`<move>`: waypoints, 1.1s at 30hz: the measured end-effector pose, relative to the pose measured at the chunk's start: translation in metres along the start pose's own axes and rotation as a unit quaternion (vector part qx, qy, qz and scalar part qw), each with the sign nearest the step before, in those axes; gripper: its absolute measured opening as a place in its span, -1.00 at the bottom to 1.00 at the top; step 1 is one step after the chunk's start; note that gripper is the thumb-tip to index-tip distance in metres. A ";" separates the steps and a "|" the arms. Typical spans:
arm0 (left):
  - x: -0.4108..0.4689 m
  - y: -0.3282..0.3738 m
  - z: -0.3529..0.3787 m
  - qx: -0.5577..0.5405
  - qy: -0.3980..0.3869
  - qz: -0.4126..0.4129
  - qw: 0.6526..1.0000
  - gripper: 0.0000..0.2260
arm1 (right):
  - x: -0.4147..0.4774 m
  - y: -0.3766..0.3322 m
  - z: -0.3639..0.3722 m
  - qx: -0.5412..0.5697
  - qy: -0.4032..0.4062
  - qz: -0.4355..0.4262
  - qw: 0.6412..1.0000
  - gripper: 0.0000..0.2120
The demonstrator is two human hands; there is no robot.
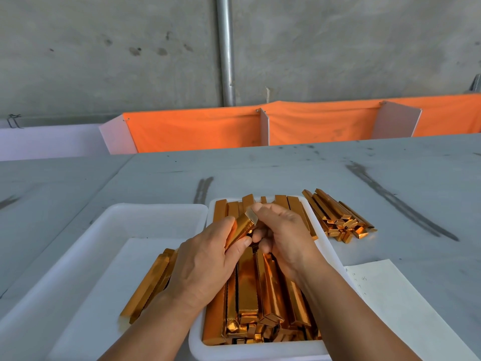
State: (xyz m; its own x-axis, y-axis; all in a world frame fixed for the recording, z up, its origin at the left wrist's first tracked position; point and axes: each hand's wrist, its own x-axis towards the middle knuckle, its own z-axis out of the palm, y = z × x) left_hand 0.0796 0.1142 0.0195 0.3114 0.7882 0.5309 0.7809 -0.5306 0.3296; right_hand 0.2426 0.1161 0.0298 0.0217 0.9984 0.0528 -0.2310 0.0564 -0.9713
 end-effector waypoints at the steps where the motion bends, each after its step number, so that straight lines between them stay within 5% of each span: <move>1: 0.000 0.000 0.000 0.002 -0.001 0.001 1.000 -0.52 | 0.000 0.000 0.000 -0.004 0.000 -0.005 1.000 -0.78; 33: -0.001 0.001 -0.002 -0.003 -0.001 0.019 1.000 -0.59 | 0.001 -0.003 0.002 0.013 0.005 -0.026 1.000 -0.93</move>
State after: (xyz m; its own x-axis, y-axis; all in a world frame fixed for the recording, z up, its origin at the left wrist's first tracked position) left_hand 0.0795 0.1123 0.0209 0.3419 0.7685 0.5409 0.7655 -0.5616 0.3140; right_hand 0.2412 0.1171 0.0331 0.0445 0.9939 0.1012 -0.2540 0.1092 -0.9610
